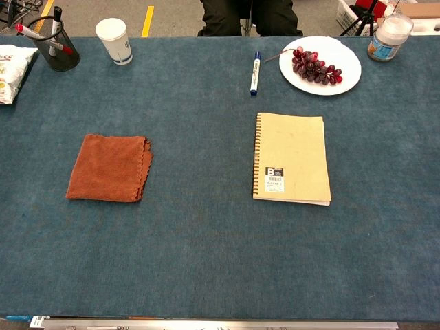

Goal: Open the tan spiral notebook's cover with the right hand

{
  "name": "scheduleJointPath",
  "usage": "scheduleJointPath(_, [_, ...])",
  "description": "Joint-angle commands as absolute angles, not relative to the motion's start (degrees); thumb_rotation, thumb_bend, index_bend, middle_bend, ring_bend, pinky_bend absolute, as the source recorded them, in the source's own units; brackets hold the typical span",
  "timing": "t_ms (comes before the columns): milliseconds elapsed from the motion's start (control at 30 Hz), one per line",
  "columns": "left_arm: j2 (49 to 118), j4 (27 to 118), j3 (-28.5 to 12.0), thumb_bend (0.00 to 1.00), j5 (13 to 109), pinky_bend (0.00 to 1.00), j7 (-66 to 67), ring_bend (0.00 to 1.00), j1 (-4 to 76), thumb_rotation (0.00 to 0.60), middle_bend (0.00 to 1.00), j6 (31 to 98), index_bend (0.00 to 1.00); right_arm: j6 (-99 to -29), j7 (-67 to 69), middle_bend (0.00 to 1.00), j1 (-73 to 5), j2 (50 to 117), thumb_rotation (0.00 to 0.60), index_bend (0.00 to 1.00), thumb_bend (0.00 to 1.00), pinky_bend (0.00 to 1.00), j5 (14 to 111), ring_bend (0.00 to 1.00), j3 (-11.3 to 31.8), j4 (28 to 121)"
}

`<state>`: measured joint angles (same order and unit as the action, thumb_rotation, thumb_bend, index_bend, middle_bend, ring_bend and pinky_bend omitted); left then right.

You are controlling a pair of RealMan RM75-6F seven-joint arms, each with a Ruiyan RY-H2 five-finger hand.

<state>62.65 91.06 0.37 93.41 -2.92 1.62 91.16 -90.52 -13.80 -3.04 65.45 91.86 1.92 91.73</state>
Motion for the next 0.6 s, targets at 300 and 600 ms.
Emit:
scheduleJointPath(300, [62.58, 90.67, 0.64, 0.46, 93.09, 0.01, -3.31, 0.00, 1.02, 0.600, 0.00, 91.73, 0.00, -86.37, -13.94, 0.29, -5.92, 64.82, 0.600, 0.33, 0.01, 0.29, 95.21, 0.18, 1.05, 91.56])
scheduleJointPath(600, [62.65, 90.34, 0.98, 0.46, 93.29, 0.01, -3.81, 0.00, 0.35, 0.600, 0.00, 92.52, 0.00, -78.34, -16.25, 0.29, -13.57, 69.79, 0.600, 0.45, 0.04, 0.29, 103.29, 0.18, -0.21, 86.07])
